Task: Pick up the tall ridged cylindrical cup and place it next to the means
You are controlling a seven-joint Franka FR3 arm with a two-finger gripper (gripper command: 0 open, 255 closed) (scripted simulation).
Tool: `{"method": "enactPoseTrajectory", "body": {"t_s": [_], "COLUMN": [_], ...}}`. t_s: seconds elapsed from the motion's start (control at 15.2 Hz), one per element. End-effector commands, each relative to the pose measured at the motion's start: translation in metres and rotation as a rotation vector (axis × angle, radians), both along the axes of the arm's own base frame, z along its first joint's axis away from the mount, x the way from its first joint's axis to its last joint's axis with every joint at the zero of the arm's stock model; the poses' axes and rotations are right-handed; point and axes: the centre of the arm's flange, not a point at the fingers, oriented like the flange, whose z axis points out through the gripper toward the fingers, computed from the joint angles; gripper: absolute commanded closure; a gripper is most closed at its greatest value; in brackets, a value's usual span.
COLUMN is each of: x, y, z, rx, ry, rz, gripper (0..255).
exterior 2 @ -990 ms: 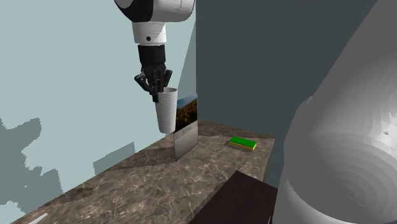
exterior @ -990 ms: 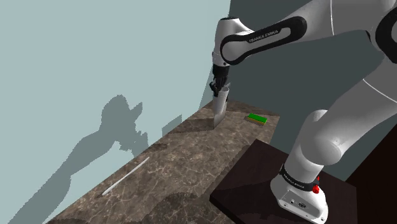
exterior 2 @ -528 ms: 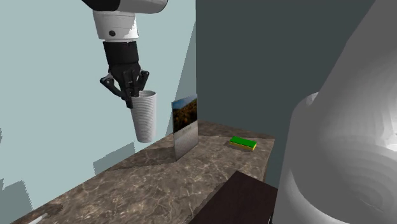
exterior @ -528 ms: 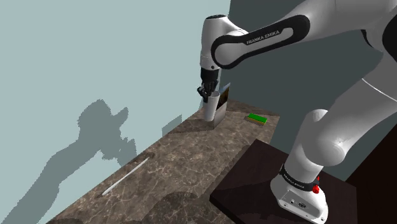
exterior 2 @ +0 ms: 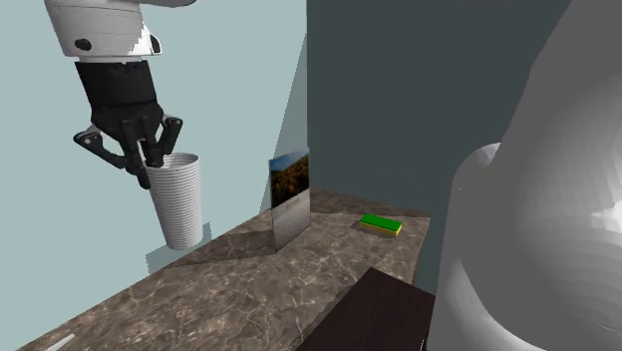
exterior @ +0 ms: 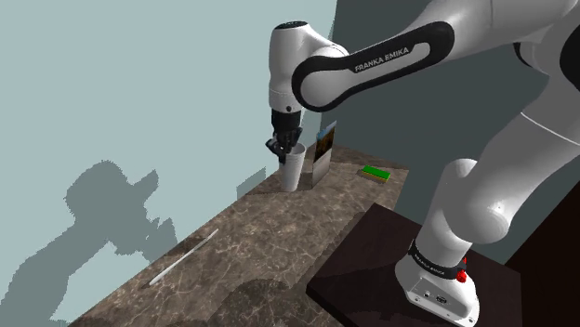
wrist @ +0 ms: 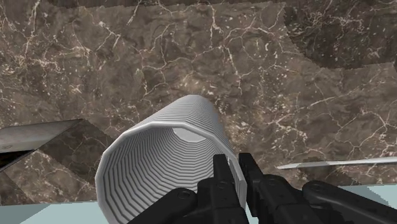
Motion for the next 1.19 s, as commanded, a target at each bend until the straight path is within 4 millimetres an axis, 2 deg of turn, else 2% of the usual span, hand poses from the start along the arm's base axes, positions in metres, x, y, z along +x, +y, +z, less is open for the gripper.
{"method": "enactPoseTrajectory", "body": {"t_s": [0.0, 1.12], "x": [-0.001, -0.019], "y": [0.028, 0.252], "z": [0.003, 0.003], "rx": [0.001, 0.001], "ry": [0.000, 0.000], "rz": [-0.001, -0.001], "gripper": [255, 255]}}
